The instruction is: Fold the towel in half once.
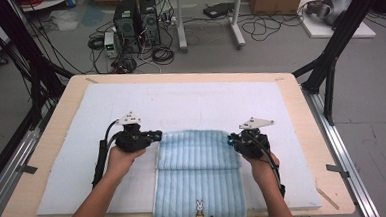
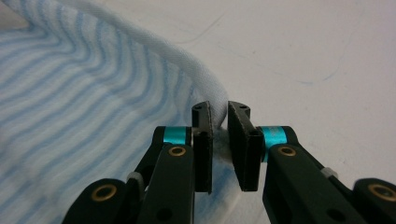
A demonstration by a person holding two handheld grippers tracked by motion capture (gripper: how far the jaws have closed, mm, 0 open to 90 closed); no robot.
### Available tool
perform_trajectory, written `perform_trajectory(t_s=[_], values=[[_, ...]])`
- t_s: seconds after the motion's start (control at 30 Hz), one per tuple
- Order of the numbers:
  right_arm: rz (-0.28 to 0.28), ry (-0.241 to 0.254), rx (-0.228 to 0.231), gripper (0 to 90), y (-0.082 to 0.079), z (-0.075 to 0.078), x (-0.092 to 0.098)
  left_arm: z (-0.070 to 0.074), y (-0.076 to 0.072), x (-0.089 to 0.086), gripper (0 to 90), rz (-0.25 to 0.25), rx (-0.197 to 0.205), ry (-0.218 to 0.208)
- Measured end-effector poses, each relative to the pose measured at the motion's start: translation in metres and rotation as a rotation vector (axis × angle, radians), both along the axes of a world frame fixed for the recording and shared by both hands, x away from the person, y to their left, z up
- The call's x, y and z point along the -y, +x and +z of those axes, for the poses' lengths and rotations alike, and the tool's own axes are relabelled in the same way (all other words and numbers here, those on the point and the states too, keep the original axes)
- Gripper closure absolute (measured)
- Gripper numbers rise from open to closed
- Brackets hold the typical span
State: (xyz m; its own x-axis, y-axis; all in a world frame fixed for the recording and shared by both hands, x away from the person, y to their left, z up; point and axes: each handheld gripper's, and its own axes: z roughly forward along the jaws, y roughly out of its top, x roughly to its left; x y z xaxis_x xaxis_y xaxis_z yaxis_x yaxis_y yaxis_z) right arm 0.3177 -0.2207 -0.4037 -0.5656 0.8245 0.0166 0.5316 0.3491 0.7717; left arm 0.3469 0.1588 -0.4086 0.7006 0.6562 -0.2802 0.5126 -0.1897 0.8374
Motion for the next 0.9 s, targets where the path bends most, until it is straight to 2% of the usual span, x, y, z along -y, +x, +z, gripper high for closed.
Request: perform_trajectory(t_s=[0.17, 0.23, 0.33, 0.5, 0.57, 0.7, 0.8, 0.9], values=[[0.022, 0.036, 0.026, 80.1, -0.018, 0.013, 0.005, 0.006, -0.012, -0.004, 85.2, -0.022, 0.006, -0.026], [0.033, 0.041, 0.040, 80.1, -0.024, 0.017, 0.008, 0.008, -0.017, -0.008, 85.2, -0.030, 0.002, -0.048], [0.044, 0.054, 0.041, 80.1, -0.036, 0.022, 0.011, 0.010, -0.025, -0.010, 85.2, -0.057, -0.005, -0.071], [0.063, 0.092, 0.043, 80.1, -0.057, 0.026, 0.015, 0.010, -0.042, -0.014, 85.2, -0.089, 0.005, -0.064], [0.076, 0.097, 0.041, 80.1, -0.064, 0.025, 0.016, 0.008, -0.048, -0.017, 85.2, -0.100, -0.007, -0.086], [0.104, 0.099, -0.009, 80.0, -0.075, 0.019, 0.018, -0.002, -0.061, -0.020, 85.2, -0.135, -0.034, -0.081], [0.105, 0.093, -0.036, 79.2, -0.081, 0.012, 0.018, -0.009, -0.071, -0.019, 85.2, -0.164, -0.032, -0.065], [0.099, 0.099, -0.051, 79.2, -0.086, 0.005, 0.021, -0.014, -0.079, -0.017, 85.2, -0.178, -0.045, -0.070]])
